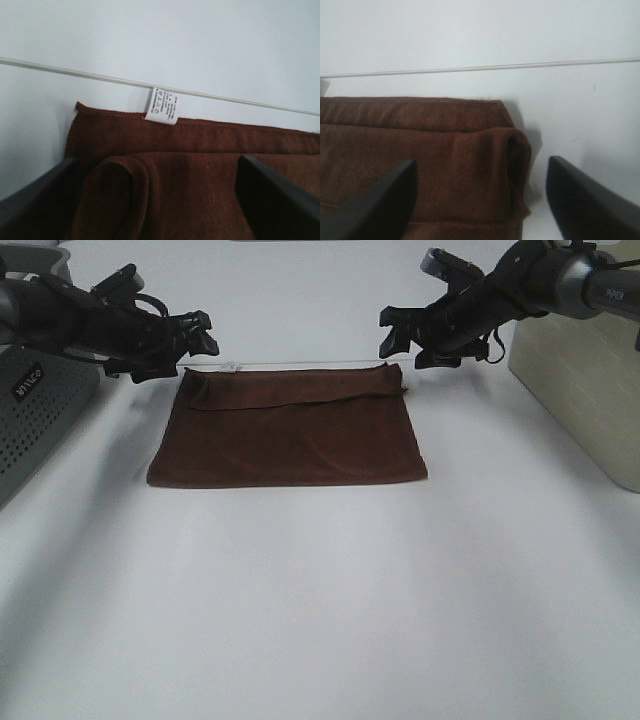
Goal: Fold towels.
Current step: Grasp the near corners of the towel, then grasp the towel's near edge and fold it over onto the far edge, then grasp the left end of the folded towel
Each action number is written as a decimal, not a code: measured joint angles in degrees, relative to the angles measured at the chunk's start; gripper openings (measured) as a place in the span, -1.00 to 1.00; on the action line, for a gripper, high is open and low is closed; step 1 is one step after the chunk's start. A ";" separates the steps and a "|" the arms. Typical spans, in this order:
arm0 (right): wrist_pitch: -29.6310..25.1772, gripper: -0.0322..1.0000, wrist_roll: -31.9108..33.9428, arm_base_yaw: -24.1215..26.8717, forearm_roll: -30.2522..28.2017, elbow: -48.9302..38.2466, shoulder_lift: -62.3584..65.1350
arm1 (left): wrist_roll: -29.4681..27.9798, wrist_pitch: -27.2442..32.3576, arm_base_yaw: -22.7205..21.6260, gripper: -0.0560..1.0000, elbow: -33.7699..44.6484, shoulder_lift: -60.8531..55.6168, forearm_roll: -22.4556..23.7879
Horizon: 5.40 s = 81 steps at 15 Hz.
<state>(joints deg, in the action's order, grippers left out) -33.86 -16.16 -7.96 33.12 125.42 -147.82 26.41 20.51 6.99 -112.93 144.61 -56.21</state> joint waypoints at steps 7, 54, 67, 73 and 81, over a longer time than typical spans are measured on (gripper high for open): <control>-17.53 0.71 4.18 0.00 -8.54 0.00 5.56 | -3.50 17.30 -1.83 0.82 0.00 -4.47 6.65; -6.47 -0.94 3.04 -0.17 1.55 -67.27 35.92 | -10.20 14.15 3.55 -0.87 54.60 -32.89 15.07; -10.94 -0.94 2.35 -0.17 0.80 -39.48 26.64 | -28.13 18.51 3.78 -0.87 28.59 -24.24 28.93; -9.11 -0.69 2.92 -0.17 0.63 -34.26 18.79 | -30.42 17.25 2.86 -0.36 19.19 -14.15 29.97; -10.71 0.72 3.32 -0.11 -0.11 -33.98 21.14 | -28.07 18.51 2.81 0.61 17.70 -11.97 30.14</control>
<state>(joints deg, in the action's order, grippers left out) -44.58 -12.83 -8.08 33.00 91.44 -126.68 -1.66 39.02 9.80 -95.23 132.64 -26.07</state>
